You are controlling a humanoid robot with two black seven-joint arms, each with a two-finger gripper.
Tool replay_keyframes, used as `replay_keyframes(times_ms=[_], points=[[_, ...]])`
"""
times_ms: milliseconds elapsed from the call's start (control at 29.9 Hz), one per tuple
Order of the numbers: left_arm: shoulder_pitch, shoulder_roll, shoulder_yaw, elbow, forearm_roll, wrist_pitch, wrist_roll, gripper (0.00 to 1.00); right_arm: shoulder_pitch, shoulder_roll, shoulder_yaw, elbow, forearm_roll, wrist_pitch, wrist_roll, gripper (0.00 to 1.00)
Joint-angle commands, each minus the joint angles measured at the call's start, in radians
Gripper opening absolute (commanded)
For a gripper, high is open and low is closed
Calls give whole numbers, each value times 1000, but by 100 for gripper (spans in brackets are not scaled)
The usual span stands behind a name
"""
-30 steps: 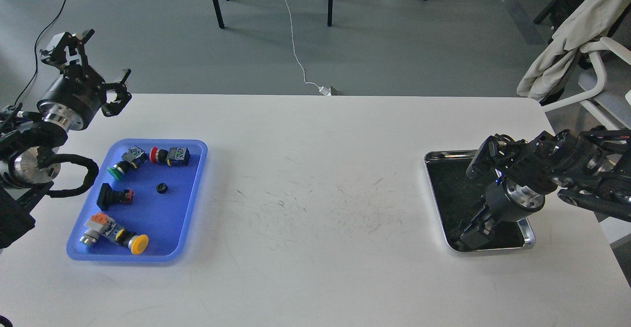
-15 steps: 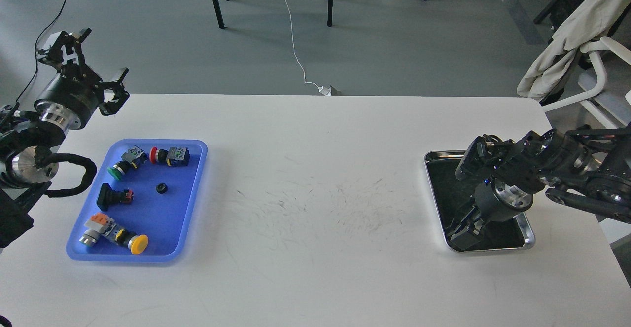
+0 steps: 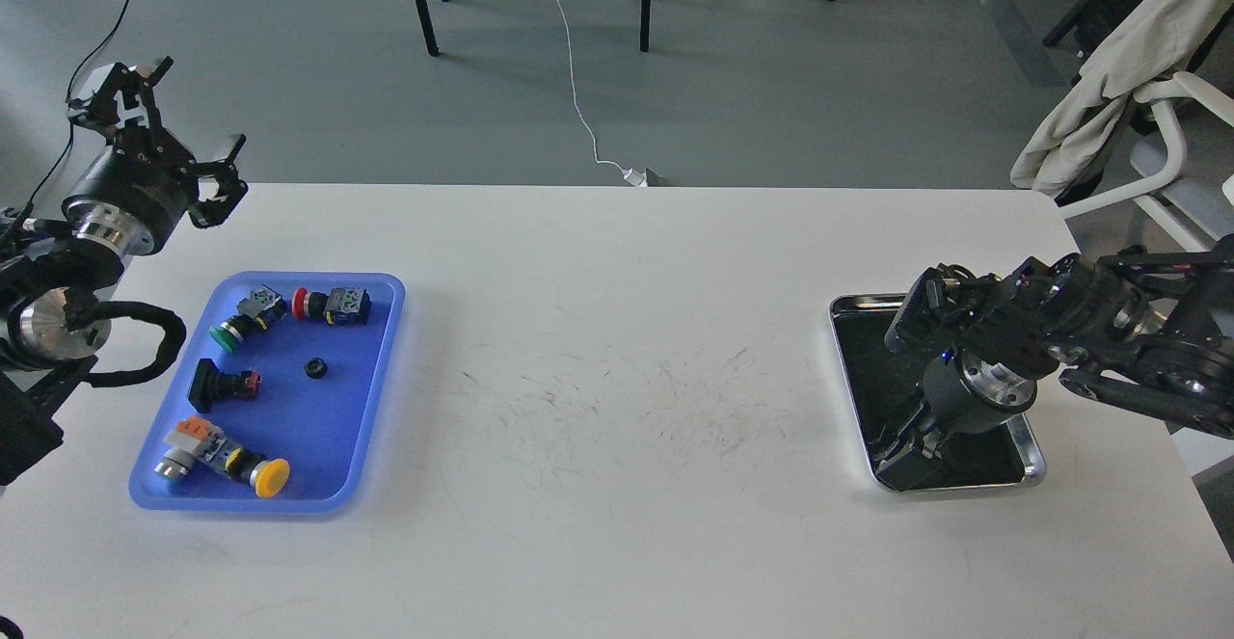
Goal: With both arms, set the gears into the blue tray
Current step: 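Lower the right gripper onto the small black ring in the metal tray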
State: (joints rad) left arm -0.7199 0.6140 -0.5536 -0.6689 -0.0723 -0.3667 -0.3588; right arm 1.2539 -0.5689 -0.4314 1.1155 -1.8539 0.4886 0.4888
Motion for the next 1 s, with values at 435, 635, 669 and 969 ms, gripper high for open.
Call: replay_keyframes(times_ms=[435,635,669,969], points=[[2,7,-2,0,0,-1,1,98,-4,-14,0,-8,-1,0,0,87],[4,10,-2,2,-1,-8,0,98,-14,-14,0,-11,-1,0,0,87],[5,10,-2,2,-1,-8,0,98,-14,-14,0,-13,-1,0,0,86],[11,10,-3,2,-15,-15,0,98,-11,-13,2,-10,-1,0,0,74]])
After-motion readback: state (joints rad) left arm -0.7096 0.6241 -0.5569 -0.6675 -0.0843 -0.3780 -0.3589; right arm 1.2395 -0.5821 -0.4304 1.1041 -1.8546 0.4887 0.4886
